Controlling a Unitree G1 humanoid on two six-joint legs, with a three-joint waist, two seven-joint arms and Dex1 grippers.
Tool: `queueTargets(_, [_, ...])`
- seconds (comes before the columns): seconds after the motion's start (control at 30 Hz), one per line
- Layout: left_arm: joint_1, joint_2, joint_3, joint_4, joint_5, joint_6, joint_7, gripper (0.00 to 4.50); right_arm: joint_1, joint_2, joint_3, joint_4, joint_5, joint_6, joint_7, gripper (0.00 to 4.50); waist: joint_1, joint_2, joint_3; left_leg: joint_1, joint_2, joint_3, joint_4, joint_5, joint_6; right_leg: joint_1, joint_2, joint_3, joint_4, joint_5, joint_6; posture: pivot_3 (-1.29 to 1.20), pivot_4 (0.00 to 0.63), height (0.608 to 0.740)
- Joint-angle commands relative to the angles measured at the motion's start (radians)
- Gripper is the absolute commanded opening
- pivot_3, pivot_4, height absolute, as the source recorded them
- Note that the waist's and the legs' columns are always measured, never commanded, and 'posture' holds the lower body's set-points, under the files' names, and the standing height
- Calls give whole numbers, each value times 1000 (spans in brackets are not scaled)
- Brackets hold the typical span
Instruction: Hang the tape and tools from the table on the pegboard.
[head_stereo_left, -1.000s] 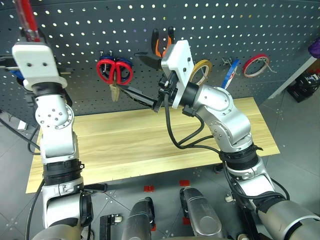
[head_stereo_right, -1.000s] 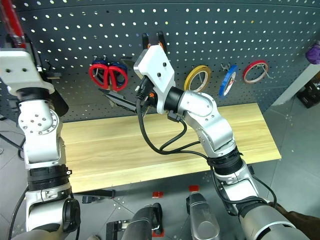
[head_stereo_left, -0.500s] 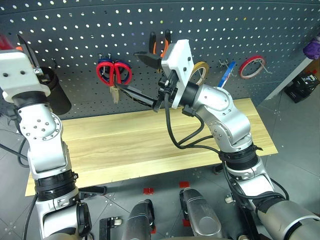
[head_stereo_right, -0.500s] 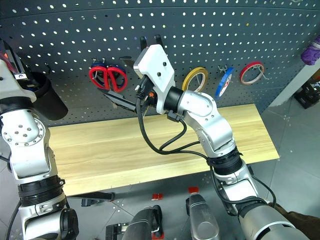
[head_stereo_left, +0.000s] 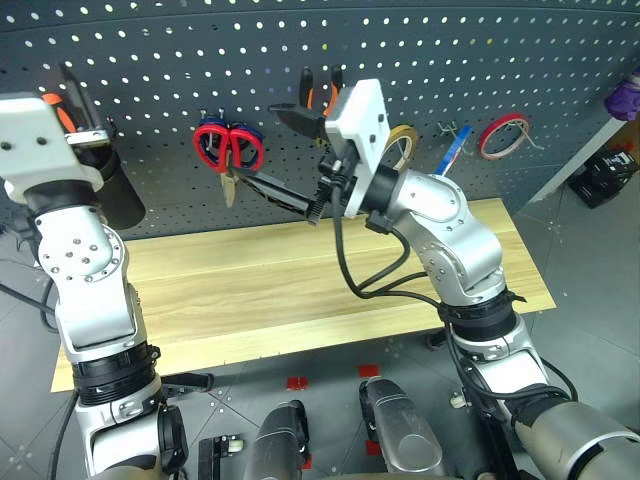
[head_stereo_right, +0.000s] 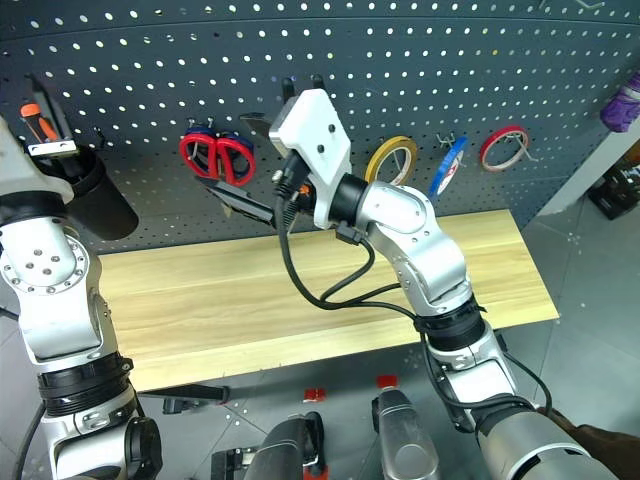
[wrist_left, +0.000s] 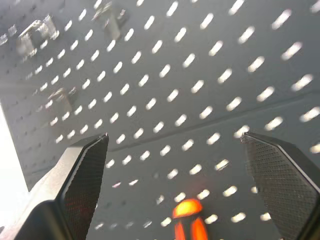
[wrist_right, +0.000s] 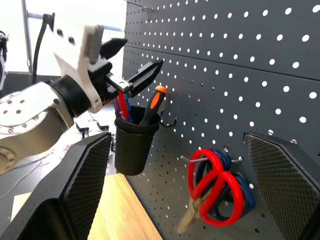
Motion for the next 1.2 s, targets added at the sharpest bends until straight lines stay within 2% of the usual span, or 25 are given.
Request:
queueTargets(0.03, [104, -6, -21, -206, -76, 104, -110, 4487, 88, -50, -34, -130, 70, 33, 37, 4500, -1, 1, -8, 0, 0, 0, 0, 0, 0, 0, 0, 0, 0, 0, 0, -257, 196, 740])
queueTargets(0.13, [227, -45, -18, -320, -154, 236, -165, 4487, 186, -88, -19, -198, 91, 74, 32, 4500, 0, 6, -21, 0, 0, 0, -1, 0, 0, 0, 0, 1, 0, 0, 0, -237, 192, 740])
queueTargets(0.17, [282, -85, -4, -361, -221, 297, -176, 4487, 232, -102, -7, -223, 96, 89, 30, 4500, 1, 7, -24, 0, 0, 0, -1, 0, 0, 0, 0, 1, 0, 0, 0, -227, 189, 740])
queueTargets(0.23, [376, -113, 7, -416, -243, 381, -187, 4487, 303, -125, 11, -258, 88, 105, 18, 4500, 2, 12, -36, 1, 1, 0, -1, -1, 1, 1, 1, 1, -3, 0, 0, -216, 184, 740])
queueTargets(0.4, [446, -188, 84, -442, -331, 541, -153, 4487, 398, -119, 0, -237, 43, 108, -69, 4500, 28, 12, -49, 2, 1, 1, 0, -1, 1, 2, 2, 2, -3, 0, 0, -198, 163, 740])
queueTargets(0.5, [501, -209, 76, -415, -332, 589, -153, 4487, 475, -101, -36, -181, 33, 88, -117, 4500, 45, 11, -71, 2, 0, 1, 0, -1, 2, 3, 2, 3, -5, 0, 0, -196, 150, 740])
queueTargets(0.67, [562, -228, 71, -335, -327, 471, -186, 4487, 572, -90, -75, -52, -73, -71, -205, 4500, 82, 12, -99, 5, 0, 2, 0, -2, 3, 7, 2, 3, -10, 0, 0, -203, 120, 740])
queueTargets(0.77, [605, -247, 50, -288, -342, 385, -230, 4487, 623, -121, -92, 57, -158, -201, -240, 4500, 89, 15, -118, 8, 0, 1, -2, -2, 3, 12, 2, 3, -13, 0, 0, -205, 96, 740])
queueTargets(0.87, [630, -253, 23, -240, -340, 324, -260, 4487, 654, -141, -117, 182, -233, -316, -293, 4500, 95, 17, -134, 18, 0, 1, -3, -5, 4, 22, 2, 3, -15, -1, 0, -201, 81, 740])
queueTargets(1.2, [602, -237, -18, -98, -307, 195, -266, 4487, 595, -158, -183, 501, -298, -480, -360, 4500, 102, 25, -197, 20, 0, 2, -3, -7, 4, 24, 2, 4, -17, -1, 0, -181, 30, 740])
